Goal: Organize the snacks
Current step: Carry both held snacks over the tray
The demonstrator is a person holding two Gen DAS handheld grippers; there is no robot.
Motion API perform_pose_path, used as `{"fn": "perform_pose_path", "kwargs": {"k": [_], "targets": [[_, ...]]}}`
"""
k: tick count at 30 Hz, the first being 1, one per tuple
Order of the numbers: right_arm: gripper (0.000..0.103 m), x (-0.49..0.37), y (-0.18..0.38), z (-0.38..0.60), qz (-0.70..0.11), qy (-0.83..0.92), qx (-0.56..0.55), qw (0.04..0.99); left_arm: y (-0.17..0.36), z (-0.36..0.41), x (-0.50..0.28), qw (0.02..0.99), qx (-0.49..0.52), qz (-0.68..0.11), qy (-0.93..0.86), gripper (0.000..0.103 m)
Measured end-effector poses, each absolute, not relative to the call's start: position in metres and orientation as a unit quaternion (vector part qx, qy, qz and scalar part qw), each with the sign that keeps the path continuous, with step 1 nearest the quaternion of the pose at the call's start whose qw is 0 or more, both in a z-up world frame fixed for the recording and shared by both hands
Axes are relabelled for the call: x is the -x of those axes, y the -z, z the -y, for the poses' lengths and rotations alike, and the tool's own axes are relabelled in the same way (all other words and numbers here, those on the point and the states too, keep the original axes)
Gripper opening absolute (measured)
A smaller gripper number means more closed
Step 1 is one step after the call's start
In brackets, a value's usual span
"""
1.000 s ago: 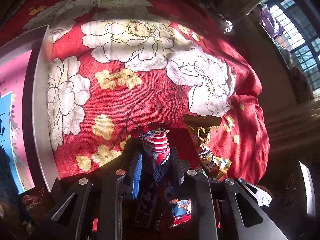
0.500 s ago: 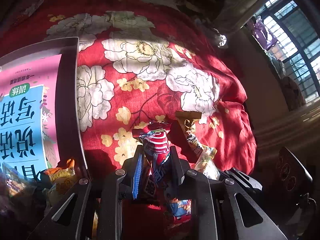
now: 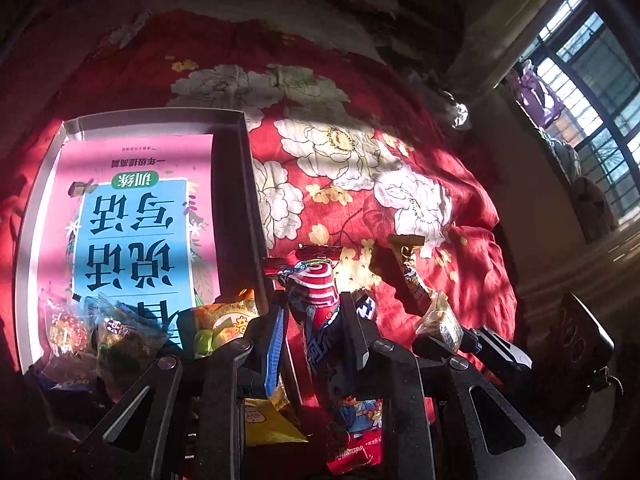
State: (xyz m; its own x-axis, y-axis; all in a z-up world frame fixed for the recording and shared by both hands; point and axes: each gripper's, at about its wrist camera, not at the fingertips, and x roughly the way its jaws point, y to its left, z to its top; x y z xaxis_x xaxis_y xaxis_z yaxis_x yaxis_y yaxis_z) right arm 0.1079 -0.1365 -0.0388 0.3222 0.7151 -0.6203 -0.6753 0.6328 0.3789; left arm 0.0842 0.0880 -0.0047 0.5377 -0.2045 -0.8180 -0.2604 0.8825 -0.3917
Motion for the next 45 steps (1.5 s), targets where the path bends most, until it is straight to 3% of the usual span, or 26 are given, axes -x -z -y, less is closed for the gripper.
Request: {"fn": "perform_pose_path", "kwargs": {"k": [45], "targets": [[0.036, -0.026, -0.003, 0.067, -0.345, -0.507, 0.019, 0.789, -0.017, -0.215, 0.057, 0.856, 0.269, -0.404, -0.178, 0.026]]}}
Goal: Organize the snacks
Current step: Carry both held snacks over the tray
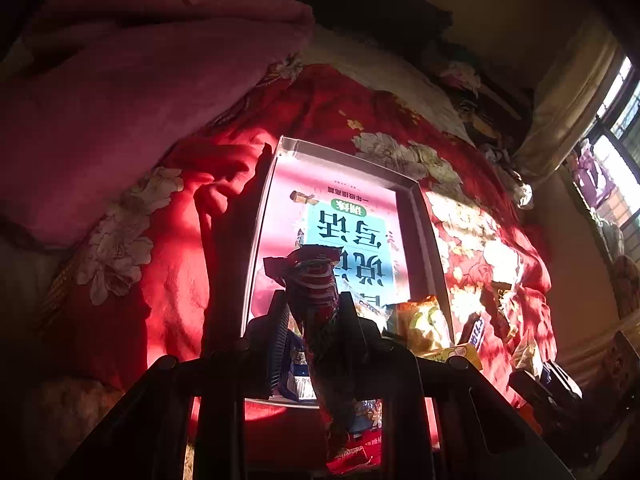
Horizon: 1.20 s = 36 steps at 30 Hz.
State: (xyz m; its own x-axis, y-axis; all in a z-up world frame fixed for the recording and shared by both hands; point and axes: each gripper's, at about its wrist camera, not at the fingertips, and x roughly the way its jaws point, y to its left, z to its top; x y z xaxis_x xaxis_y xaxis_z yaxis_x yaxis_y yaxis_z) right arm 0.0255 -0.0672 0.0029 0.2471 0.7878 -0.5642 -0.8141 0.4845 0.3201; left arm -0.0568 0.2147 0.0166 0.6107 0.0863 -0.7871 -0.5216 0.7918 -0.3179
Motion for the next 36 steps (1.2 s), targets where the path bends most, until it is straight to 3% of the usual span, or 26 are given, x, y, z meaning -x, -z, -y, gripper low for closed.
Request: {"fn": "perform_pose_path", "kwargs": {"k": [13, 36], "targets": [[0.036, -0.013, -0.008, 0.050, -0.342, -0.518, 0.032, 0.784, -0.019, -0.219, 0.058, 0.874, 0.200, -0.383, -0.224, 0.026], [0.036, -0.010, -0.002, 0.022, -0.356, -0.518, 0.047, 0.777, 0.009, -0.220, 0.041, 0.878, 0.194, -0.390, -0.196, 0.026]]}}
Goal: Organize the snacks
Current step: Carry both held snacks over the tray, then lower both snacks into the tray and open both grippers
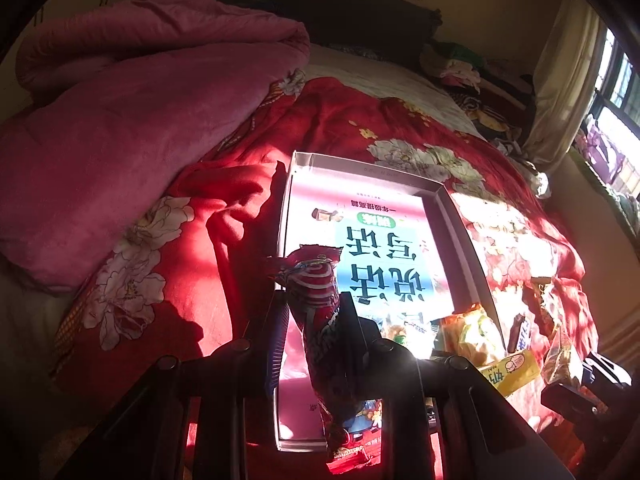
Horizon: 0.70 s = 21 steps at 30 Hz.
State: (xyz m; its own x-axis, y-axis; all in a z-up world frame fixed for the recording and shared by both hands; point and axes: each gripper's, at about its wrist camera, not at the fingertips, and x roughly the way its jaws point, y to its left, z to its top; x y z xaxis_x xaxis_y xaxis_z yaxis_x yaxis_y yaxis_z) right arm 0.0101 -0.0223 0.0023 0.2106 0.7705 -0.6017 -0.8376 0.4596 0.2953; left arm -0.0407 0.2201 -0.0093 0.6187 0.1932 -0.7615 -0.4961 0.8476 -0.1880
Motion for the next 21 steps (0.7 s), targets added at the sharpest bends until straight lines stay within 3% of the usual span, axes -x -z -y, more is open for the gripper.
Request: {"fn": "perform_pose_path", "kwargs": {"k": [21], "targets": [[0.036, -0.006, 0.023, -0.028, -0.373, -0.526, 0.092, 0.759, 0.029, -0.227, 0.024, 0.878, 0.195, -0.403, -0.172, 0.025]]}}
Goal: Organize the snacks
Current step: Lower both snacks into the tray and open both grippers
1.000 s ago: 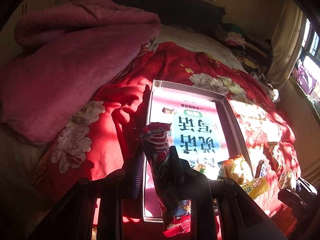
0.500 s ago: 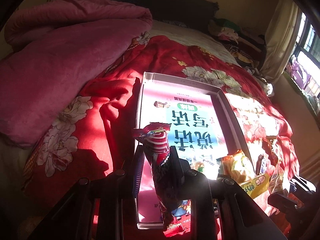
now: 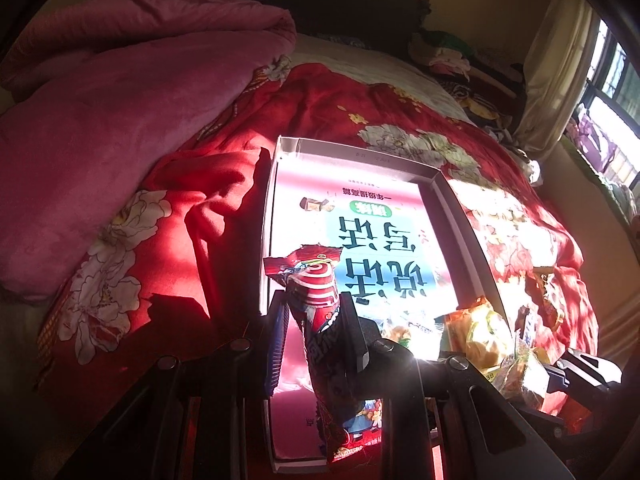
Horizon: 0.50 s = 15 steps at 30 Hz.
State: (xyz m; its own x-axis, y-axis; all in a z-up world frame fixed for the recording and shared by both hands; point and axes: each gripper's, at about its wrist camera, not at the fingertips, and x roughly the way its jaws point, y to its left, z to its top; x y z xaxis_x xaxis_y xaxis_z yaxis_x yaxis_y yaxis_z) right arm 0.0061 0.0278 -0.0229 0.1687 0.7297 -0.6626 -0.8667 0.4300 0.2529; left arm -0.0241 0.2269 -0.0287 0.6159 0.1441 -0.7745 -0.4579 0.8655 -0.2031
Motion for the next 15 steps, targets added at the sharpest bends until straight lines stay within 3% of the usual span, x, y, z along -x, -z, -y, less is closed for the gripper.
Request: {"fn": "perform_pose_path", "kwargs": {"k": [15], "targets": [[0.037, -0.011, 0.040, -0.041, -0.373, -0.500, 0.134, 0.770, 0.037, -0.226, 0.017, 0.875, 0.188, -0.414, -0.168, 0.025]]}}
